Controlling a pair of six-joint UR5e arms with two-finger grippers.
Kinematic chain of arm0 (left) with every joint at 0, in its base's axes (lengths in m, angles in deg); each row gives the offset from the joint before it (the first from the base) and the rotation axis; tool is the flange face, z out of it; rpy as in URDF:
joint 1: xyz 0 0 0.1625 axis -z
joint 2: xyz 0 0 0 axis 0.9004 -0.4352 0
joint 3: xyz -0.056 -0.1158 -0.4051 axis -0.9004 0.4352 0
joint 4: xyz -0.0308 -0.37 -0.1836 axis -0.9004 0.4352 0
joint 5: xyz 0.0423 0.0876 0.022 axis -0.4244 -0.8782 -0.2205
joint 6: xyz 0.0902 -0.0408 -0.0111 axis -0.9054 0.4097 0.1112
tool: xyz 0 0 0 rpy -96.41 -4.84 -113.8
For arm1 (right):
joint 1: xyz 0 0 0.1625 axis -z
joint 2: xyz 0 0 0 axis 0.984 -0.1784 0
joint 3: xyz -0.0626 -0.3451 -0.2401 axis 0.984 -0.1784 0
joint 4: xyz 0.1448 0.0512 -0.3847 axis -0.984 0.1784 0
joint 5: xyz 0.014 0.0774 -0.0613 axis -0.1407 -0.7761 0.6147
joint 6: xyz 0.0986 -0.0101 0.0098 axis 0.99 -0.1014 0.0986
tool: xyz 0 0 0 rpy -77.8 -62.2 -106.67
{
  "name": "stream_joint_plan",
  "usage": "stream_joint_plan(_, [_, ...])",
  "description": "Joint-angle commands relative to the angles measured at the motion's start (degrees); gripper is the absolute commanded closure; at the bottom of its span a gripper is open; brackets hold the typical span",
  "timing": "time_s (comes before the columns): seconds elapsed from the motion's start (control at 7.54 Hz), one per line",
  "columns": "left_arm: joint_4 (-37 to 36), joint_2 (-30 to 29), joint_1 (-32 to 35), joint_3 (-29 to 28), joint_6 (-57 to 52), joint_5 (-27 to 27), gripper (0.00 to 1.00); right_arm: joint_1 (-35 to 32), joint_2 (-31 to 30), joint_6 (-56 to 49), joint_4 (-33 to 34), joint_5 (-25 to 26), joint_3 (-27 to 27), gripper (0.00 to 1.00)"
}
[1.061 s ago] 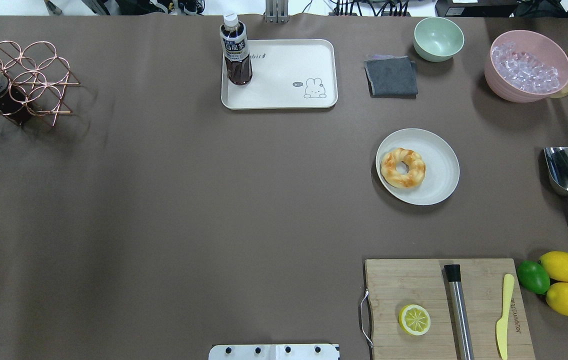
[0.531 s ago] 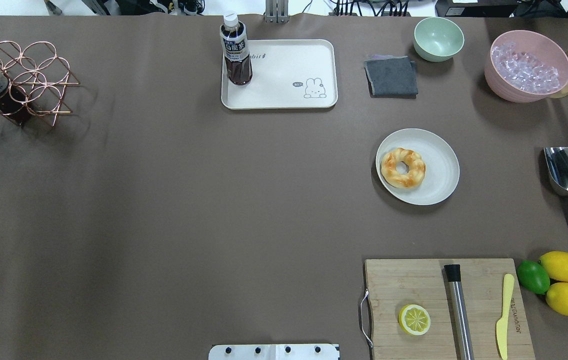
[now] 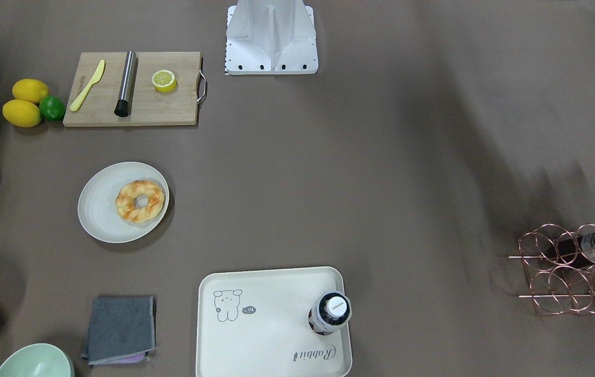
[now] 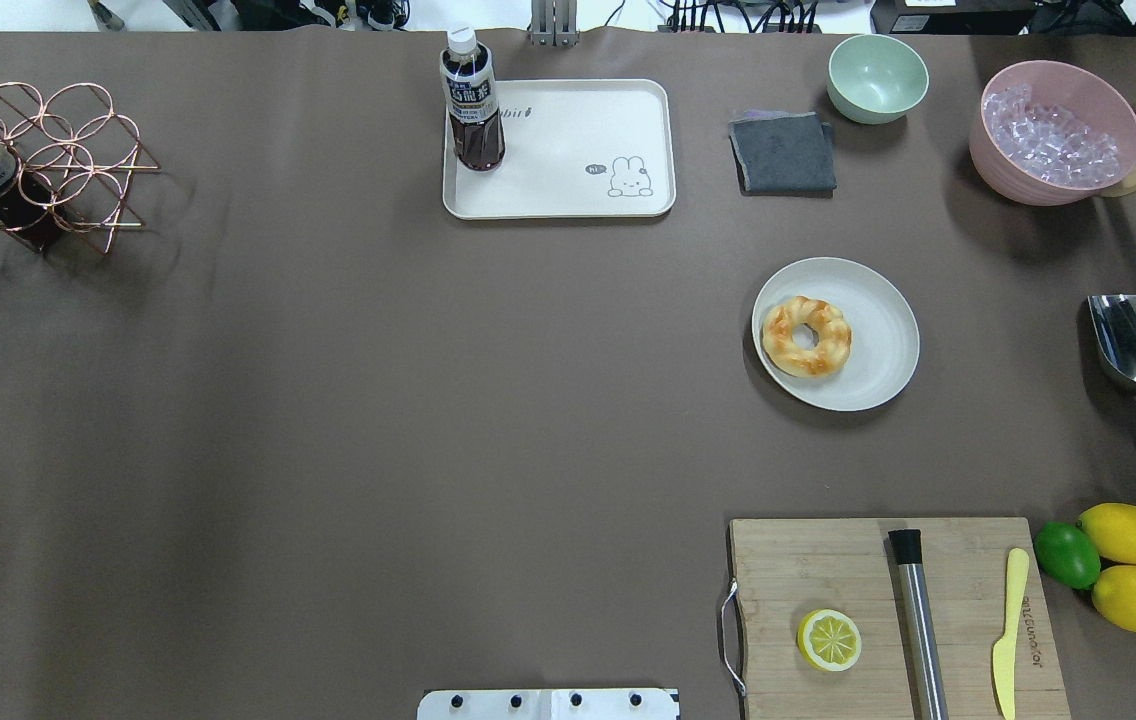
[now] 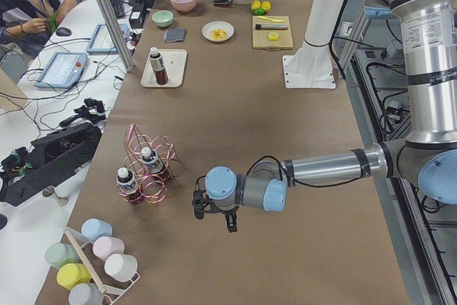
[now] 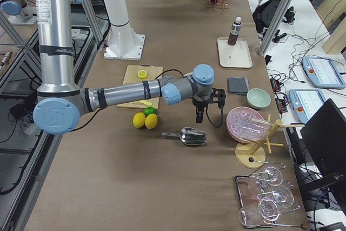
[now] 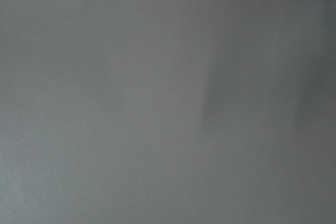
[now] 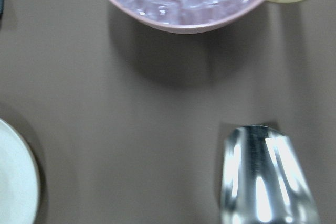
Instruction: Place donut on tray
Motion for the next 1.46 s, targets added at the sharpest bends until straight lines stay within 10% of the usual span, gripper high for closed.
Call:
stream_joint_plan(0.0, [-0.05, -0.06, 0.00, 0.03, 0.01, -0.10, 0.02, 13.18, 8.34, 16.21, -0.79, 6.54, -0.63, 0.00])
stream_joint_plan(0.8, [0.03, -0.14, 0.00, 0.03, 0.01, -0.10, 0.02, 18.83, 7.93, 31.87, -25.25, 6.81, -11.07, 0.01])
stream_joint_plan(1.33, [0.03, -0.14, 0.00, 0.11, 0.10, -0.10, 0.02, 20.77, 7.75, 35.50, -26.81, 8.13, -11.27, 0.21])
